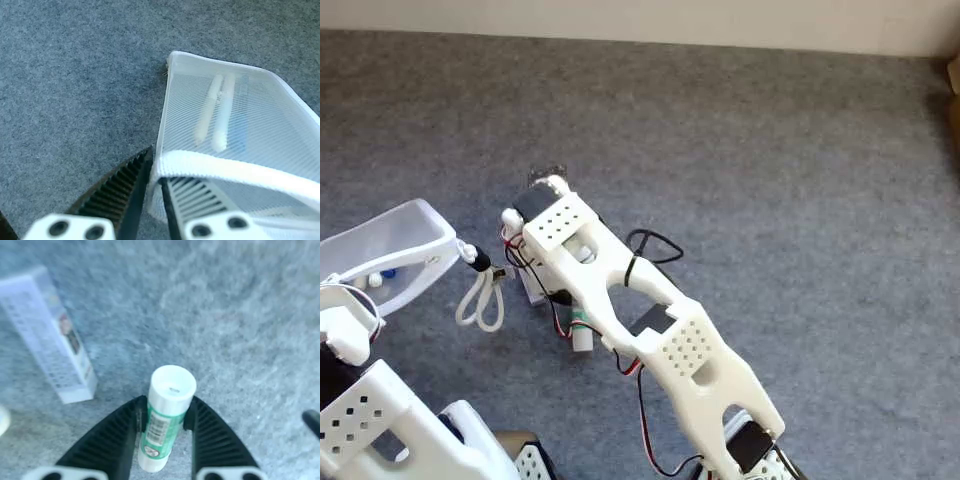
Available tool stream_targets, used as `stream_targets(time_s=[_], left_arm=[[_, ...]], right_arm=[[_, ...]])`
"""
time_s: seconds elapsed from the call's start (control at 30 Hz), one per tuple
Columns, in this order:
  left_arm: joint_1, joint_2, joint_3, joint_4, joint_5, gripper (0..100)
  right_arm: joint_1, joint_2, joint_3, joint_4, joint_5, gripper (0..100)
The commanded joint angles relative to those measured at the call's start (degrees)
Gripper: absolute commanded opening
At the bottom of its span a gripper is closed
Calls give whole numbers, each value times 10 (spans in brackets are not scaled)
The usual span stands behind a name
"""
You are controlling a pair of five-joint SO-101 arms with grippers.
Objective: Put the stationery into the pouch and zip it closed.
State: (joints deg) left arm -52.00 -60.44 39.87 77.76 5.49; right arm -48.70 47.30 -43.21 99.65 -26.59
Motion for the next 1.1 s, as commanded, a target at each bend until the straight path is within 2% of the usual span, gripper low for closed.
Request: stream_targets(time_s=[0.0, 0.1, 0.4, 0.57, 0.73, 1.07], left_arm=[[-5, -2, -7, -18, 6, 7], [-5, -2, -7, -18, 6, 7], [29, -2, -6, -18, 6, 7], [77, -2, -6, -17, 4, 7], [154, 2, -9, -14, -1, 8], [256, 3, -46, -12, -20, 7]], right_arm=[[12, -14, -44, 13, 66, 2], [14, -15, -44, 14, 102, 5], [11, -54, -42, 15, 105, 3], [14, -150, 24, 14, 108, 3], [10, -247, 96, 12, 158, 3], [12, -378, 161, 12, 162, 3]])
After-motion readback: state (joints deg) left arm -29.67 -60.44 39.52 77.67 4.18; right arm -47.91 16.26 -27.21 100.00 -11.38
